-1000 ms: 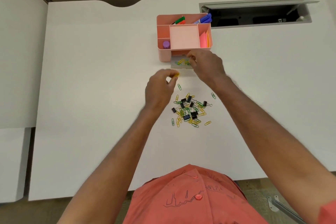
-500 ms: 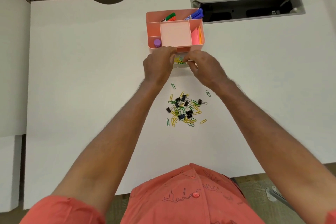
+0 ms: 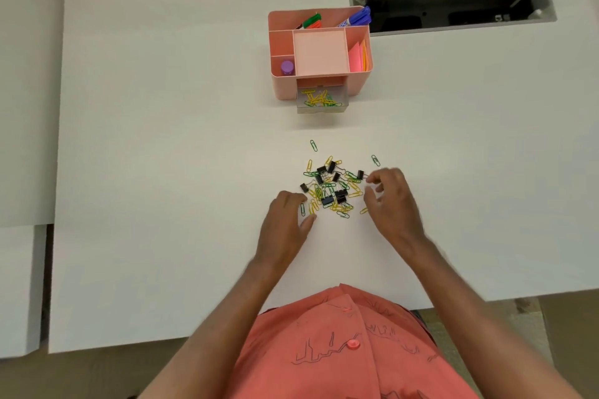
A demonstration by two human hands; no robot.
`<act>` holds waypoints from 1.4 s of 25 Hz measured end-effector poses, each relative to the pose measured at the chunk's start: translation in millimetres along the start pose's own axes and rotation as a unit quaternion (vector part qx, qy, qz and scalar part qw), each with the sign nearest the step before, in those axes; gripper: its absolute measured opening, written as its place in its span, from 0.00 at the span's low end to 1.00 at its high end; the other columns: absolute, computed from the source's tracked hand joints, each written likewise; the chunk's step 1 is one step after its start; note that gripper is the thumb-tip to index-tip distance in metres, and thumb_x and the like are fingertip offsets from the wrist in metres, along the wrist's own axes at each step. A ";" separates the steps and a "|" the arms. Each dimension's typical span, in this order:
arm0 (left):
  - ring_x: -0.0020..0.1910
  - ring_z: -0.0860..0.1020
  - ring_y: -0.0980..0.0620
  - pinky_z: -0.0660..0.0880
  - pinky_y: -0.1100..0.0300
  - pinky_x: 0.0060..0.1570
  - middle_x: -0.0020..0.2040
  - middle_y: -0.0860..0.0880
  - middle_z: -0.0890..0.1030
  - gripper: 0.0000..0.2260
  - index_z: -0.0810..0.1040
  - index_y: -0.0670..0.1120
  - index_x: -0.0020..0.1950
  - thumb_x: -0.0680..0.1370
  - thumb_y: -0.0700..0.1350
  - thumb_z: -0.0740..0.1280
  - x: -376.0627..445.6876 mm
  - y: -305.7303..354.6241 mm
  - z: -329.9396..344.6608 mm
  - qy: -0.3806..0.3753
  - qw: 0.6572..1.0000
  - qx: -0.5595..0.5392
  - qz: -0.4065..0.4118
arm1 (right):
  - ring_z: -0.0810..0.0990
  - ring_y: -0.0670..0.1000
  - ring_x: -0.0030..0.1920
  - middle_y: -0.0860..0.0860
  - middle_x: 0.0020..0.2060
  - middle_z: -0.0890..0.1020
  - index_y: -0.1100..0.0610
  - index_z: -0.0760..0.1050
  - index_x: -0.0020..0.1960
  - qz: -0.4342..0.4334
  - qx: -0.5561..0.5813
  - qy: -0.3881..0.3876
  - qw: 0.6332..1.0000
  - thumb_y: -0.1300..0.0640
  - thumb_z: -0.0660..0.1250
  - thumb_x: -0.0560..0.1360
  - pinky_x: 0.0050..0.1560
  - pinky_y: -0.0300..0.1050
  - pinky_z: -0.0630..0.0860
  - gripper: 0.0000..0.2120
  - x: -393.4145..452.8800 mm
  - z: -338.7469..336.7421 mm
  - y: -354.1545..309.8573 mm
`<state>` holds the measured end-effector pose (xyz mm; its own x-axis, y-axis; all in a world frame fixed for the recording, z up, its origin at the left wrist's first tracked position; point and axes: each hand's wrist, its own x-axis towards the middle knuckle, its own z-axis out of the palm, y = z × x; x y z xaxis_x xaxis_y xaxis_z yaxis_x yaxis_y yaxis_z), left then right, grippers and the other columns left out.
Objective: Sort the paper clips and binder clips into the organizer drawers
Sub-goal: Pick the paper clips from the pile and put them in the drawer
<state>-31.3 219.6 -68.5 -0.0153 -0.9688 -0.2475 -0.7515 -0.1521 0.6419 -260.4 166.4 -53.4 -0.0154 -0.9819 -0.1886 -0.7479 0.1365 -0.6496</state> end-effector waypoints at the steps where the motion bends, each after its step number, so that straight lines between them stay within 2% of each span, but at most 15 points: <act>1: 0.57 0.75 0.48 0.75 0.56 0.56 0.59 0.48 0.75 0.18 0.76 0.45 0.67 0.77 0.45 0.72 -5.3 -0.3 4.6 -0.013 1.000 0.021 0.007 | 0.78 0.50 0.52 0.46 0.54 0.73 0.51 0.74 0.56 0.010 -0.022 -0.021 0.999 0.58 0.70 0.76 0.48 0.50 0.80 0.10 -11.0 2.9 5.9; 3: 0.60 0.73 0.45 0.76 0.52 0.58 0.62 0.45 0.74 0.24 0.71 0.44 0.73 0.78 0.41 0.71 -6.4 3.2 8.8 -0.035 0.998 0.054 0.023 | 0.74 0.53 0.60 0.48 0.58 0.73 0.53 0.74 0.62 0.009 -0.058 -0.061 0.996 0.54 0.74 0.75 0.54 0.49 0.77 0.18 -25.3 8.4 11.4; 5: 0.61 0.73 0.44 0.76 0.51 0.58 0.63 0.43 0.74 0.26 0.68 0.43 0.76 0.79 0.38 0.69 -1.2 9.7 9.9 -0.042 0.996 0.070 0.035 | 0.70 0.54 0.64 0.50 0.63 0.73 0.54 0.72 0.68 -0.003 -0.087 -0.083 0.993 0.50 0.76 0.73 0.58 0.50 0.75 0.27 -29.5 12.4 9.3; 7: 0.60 0.73 0.43 0.76 0.50 0.57 0.63 0.42 0.74 0.25 0.68 0.42 0.75 0.79 0.36 0.68 7.0 14.6 9.4 -0.043 0.995 0.077 0.040 | 0.68 0.55 0.66 0.52 0.66 0.72 0.55 0.69 0.73 -0.011 -0.107 -0.098 0.989 0.49 0.78 0.71 0.60 0.51 0.75 0.35 -26.1 17.2 3.6; 9: 0.59 0.73 0.42 0.76 0.49 0.56 0.61 0.42 0.74 0.22 0.71 0.41 0.72 0.78 0.36 0.68 15.9 18.0 7.5 -0.044 0.995 0.079 0.045 | 0.68 0.56 0.67 0.53 0.67 0.71 0.56 0.67 0.76 -0.016 -0.116 -0.110 0.987 0.52 0.78 0.72 0.61 0.51 0.75 0.37 -20.3 21.9 -2.1; 12: 0.57 0.75 0.44 0.76 0.50 0.54 0.59 0.43 0.75 0.16 0.76 0.41 0.65 0.78 0.37 0.70 25.7 18.9 5.8 -0.047 0.996 0.071 0.037 | 0.71 0.57 0.66 0.55 0.65 0.73 0.56 0.71 0.74 -0.031 -0.115 -0.110 0.987 0.58 0.77 0.73 0.59 0.54 0.77 0.31 -13.3 26.2 -7.5; 15: 0.55 0.75 0.44 0.75 0.51 0.52 0.57 0.44 0.76 0.11 0.79 0.42 0.59 0.77 0.39 0.71 28.2 17.5 5.5 -0.040 0.997 0.065 0.026 | 0.75 0.58 0.60 0.55 0.58 0.76 0.56 0.76 0.69 -0.052 -0.109 -0.102 0.987 0.63 0.74 0.74 0.55 0.52 0.78 0.24 -11.2 26.9 -8.5; 20: 0.55 0.74 0.46 0.74 0.53 0.51 0.53 0.46 0.77 0.03 0.80 0.43 0.51 0.79 0.39 0.69 28.7 15.0 2.9 -0.054 0.996 0.062 0.025 | 0.78 0.56 0.56 0.54 0.55 0.79 0.56 0.79 0.61 -0.037 -0.105 -0.074 0.991 0.64 0.69 0.77 0.50 0.49 0.77 0.13 -8.5 24.4 -8.1; 22: 0.54 0.73 0.46 0.75 0.51 0.50 0.53 0.46 0.77 0.03 0.80 0.43 0.50 0.80 0.39 0.67 28.7 14.8 1.7 -0.061 0.995 0.068 0.033 | 0.78 0.54 0.52 0.53 0.53 0.78 0.57 0.78 0.59 -0.023 -0.089 -0.068 0.993 0.62 0.68 0.78 0.48 0.48 0.77 0.10 -6.8 21.9 -5.9; 26: 0.53 0.73 0.46 0.74 0.52 0.50 0.52 0.46 0.77 0.04 0.80 0.43 0.50 0.80 0.39 0.65 27.2 11.8 0.3 -0.074 0.994 0.064 0.051 | 0.78 0.51 0.43 0.50 0.50 0.76 0.57 0.77 0.57 0.029 -0.032 -0.054 0.998 0.64 0.67 0.77 0.46 0.50 0.78 0.10 -4.4 17.0 -0.3; 30: 0.51 0.73 0.49 0.73 0.57 0.49 0.50 0.49 0.78 0.03 0.80 0.45 0.50 0.80 0.40 0.67 25.7 9.9 0.6 -0.072 0.996 0.023 0.047 | 0.78 0.49 0.43 0.48 0.48 0.77 0.54 0.77 0.58 0.054 -0.029 -0.046 0.997 0.63 0.67 0.76 0.46 0.49 0.78 0.11 -5.5 14.9 -0.1; 35: 0.42 0.75 0.56 0.71 0.61 0.42 0.43 0.57 0.77 0.02 0.80 0.49 0.48 0.79 0.43 0.69 26.4 11.4 0.1 -0.053 0.998 -0.034 0.019 | 0.79 0.49 0.44 0.46 0.45 0.79 0.50 0.77 0.59 0.095 -0.024 -0.033 0.995 0.60 0.69 0.75 0.42 0.45 0.74 0.14 -11.4 7.6 5.7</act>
<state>-40.4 192.3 -67.8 -0.1160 -0.9484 -0.2950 -0.7022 -0.1318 0.6997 -259.5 179.4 -60.5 -0.1171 -0.9280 -0.3538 -0.7663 0.3110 -0.5622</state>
